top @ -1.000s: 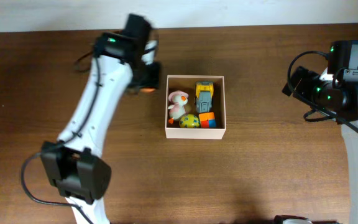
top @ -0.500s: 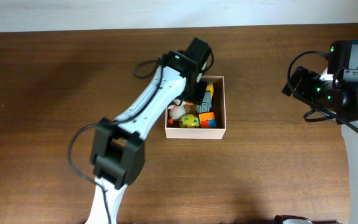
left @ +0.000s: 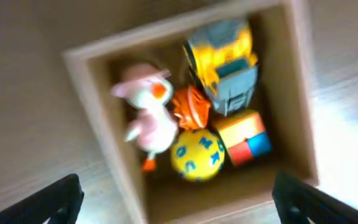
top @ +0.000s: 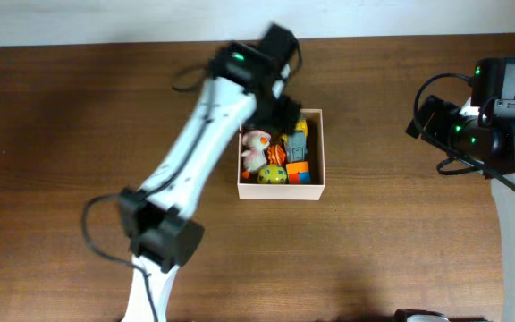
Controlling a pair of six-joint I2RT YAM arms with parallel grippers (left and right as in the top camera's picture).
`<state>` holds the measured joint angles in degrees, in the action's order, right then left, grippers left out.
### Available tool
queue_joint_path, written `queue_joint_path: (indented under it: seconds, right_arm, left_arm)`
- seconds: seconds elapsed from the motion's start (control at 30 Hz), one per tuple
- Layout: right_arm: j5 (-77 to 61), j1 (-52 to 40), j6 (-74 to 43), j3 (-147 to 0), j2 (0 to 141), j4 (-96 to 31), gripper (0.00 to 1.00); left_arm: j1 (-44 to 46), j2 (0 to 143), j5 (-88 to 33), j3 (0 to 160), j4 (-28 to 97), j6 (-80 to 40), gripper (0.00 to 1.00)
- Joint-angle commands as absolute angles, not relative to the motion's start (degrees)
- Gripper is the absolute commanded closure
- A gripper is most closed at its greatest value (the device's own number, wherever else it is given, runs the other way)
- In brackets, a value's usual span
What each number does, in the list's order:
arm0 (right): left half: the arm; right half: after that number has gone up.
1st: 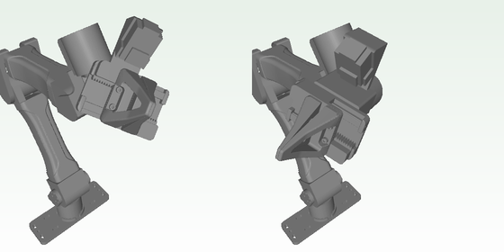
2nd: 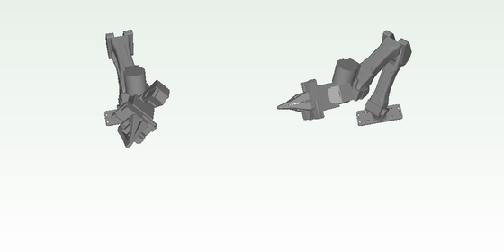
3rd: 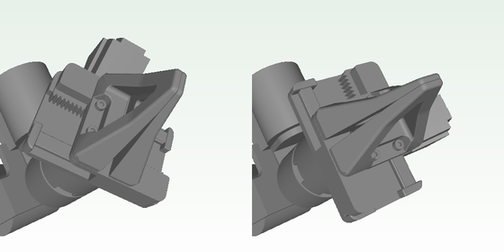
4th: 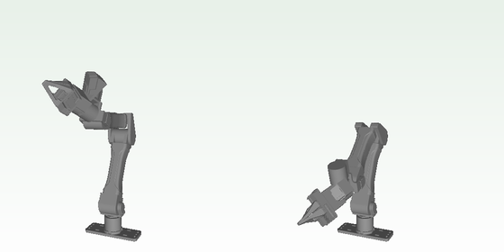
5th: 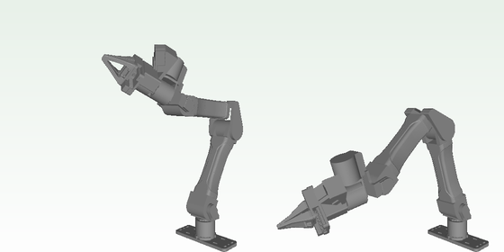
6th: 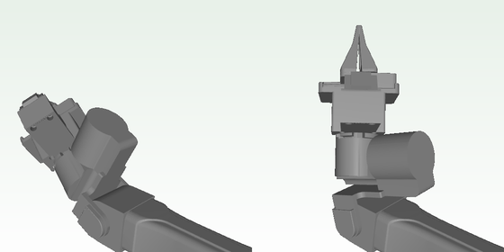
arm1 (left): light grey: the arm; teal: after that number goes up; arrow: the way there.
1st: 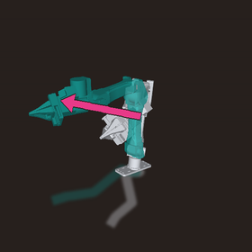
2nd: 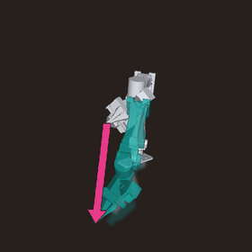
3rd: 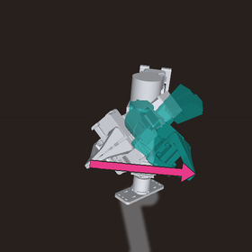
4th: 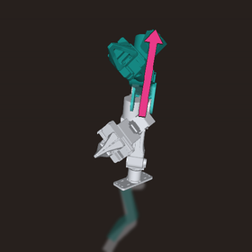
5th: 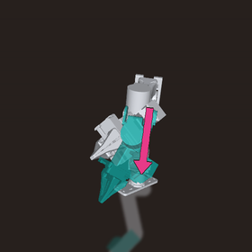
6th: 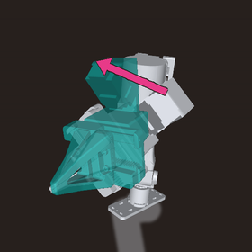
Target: Pack container
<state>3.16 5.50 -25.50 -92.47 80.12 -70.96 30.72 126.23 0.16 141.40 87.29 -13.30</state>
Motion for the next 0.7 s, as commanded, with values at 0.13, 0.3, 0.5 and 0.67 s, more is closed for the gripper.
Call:
queue_joint_path:
  seconds: [0.13,0.3,0.5,0.67]
  right_arm:
    - [3.66,5.76,-25.56,-92.92,80.23,-70.98,0.01]
    - [3.66,5.76,-25.56,-92.92,80.23,-70.98,0.01]
    - [3.66,5.76,-25.56,-92.92,80.23,-70.98,0.01]
    - [3.66,5.76,-25.56,-92.92,80.23,-70.98,0.01]
  left_arm:
    - [24.88,112.05,9.08,153.8,94.56,-13.93,0.01]
    - [19.33,105.56,9.06,153.82,96.68,-15.18,0.01]
    - [15.55,102.28,9.08,153.82,96.68,-15.16,0.01]
    - [15.49,102.19,9.04,153.82,96.66,-15.18,0.01]
